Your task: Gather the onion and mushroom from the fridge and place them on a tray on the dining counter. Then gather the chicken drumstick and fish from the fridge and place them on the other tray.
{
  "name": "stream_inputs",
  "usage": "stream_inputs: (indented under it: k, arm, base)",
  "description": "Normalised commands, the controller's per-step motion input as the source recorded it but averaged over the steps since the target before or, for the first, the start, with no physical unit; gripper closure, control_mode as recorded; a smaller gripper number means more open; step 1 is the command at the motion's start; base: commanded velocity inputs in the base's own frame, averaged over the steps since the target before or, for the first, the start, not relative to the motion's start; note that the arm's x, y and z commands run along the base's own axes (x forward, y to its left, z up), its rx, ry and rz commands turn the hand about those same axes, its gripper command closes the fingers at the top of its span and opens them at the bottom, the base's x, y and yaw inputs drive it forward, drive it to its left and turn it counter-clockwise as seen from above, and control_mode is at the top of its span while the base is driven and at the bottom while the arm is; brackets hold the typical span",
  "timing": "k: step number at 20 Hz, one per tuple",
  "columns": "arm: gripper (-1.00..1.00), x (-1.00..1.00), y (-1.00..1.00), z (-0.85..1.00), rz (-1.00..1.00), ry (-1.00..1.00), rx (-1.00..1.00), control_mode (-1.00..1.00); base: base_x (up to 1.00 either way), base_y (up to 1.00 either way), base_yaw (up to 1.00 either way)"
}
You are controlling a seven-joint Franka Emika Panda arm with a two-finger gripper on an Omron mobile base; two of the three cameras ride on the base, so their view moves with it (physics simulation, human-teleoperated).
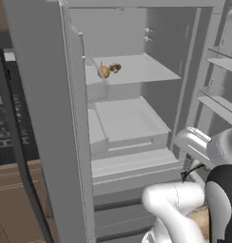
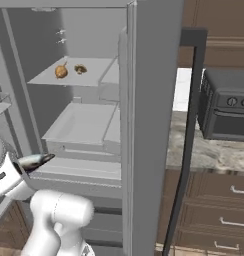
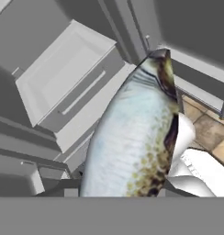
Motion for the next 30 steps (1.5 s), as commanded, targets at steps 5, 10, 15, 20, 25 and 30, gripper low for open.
stream_inputs:
  k: [5, 10, 15, 20, 25, 30]
  arm:
    - [1.00, 0.00, 0.00, 0.00, 0.00, 0.00, 0.00, 1.00]
    - [1.00, 0.00, 0.00, 0.00, 0.00, 0.00, 0.00, 1.00]
    - [1.00, 0.00, 0.00, 0.00, 0.00, 0.00, 0.00, 1.00]
    - [1.00, 0.00, 0.00, 0.00, 0.00, 0.00, 0.00, 1.00]
    - [1.00, 0.00, 0.00, 0.00, 0.00, 0.00, 0.00, 1.00]
    - [1.00, 0.00, 0.00, 0.00, 0.00, 0.00, 0.00, 1.00]
  base:
    - [-1.00, 0.00, -0.08]
    - [-1.00, 0.03, -0.11]
    - [-1.00, 0.07, -0.16]
    - [-1.00, 0.08, -0.17]
    - [-1.00, 0.01, -0.12]
    - [-1.00, 0.00, -0.10]
